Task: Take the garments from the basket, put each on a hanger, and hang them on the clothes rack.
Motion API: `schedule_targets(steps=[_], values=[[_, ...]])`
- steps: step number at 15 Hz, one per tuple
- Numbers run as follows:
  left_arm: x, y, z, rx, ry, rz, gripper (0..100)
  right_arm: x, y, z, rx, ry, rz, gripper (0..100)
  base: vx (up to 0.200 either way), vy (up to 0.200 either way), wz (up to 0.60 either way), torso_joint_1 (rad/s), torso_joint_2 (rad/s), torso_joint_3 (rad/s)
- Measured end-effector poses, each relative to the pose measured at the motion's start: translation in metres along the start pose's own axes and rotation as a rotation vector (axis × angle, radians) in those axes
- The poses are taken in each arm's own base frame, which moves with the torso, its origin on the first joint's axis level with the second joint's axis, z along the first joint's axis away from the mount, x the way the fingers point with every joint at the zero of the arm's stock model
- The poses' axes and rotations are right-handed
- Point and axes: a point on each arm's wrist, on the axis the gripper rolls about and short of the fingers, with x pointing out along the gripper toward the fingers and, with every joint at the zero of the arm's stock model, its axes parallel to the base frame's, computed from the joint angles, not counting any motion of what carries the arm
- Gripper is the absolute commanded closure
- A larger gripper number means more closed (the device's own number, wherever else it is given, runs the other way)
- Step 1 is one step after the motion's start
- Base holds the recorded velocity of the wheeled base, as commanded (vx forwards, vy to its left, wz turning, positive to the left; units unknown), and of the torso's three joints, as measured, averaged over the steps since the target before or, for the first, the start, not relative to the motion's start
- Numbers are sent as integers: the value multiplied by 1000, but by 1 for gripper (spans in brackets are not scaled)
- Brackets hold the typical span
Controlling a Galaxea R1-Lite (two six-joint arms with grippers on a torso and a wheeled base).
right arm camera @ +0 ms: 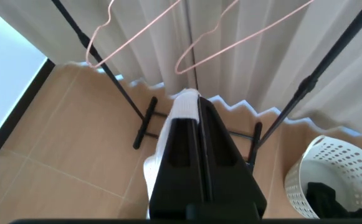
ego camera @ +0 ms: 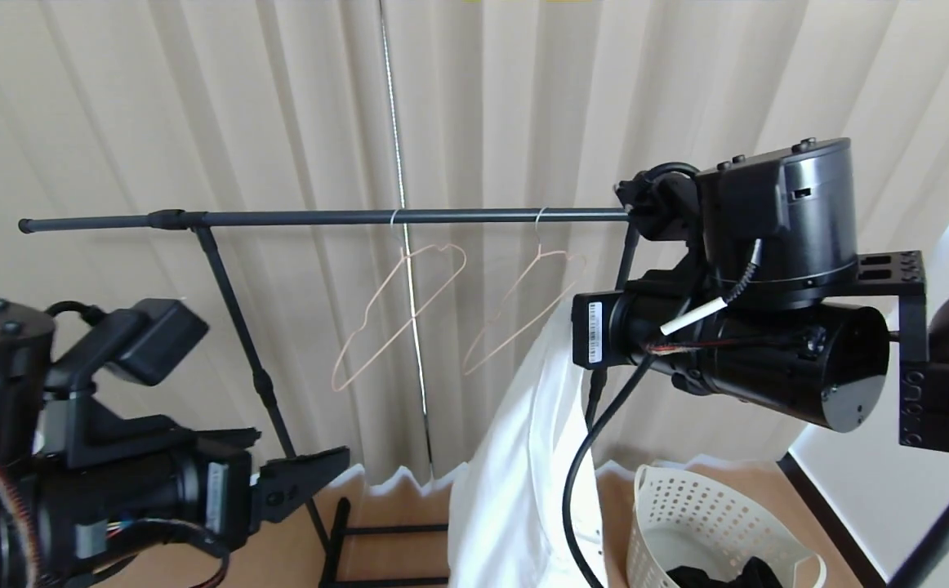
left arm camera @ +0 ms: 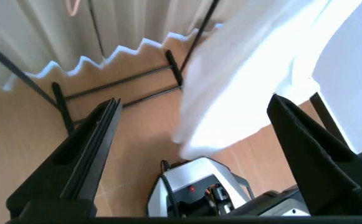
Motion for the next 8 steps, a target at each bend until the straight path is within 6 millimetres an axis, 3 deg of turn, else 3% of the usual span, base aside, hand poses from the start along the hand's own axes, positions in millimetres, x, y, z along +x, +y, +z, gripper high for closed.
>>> schedule_targets(steps=[4, 8], values=[[48, -25, 18, 15, -30, -41, 0, 16, 16, 8, 79, -34, -18, 100, 0, 0, 0, 0, 0, 0], [97, -50, 30, -2, -78, -45, 0, 22, 32, 2, 95, -22, 0, 100, 0, 0, 0, 0, 0, 0]])
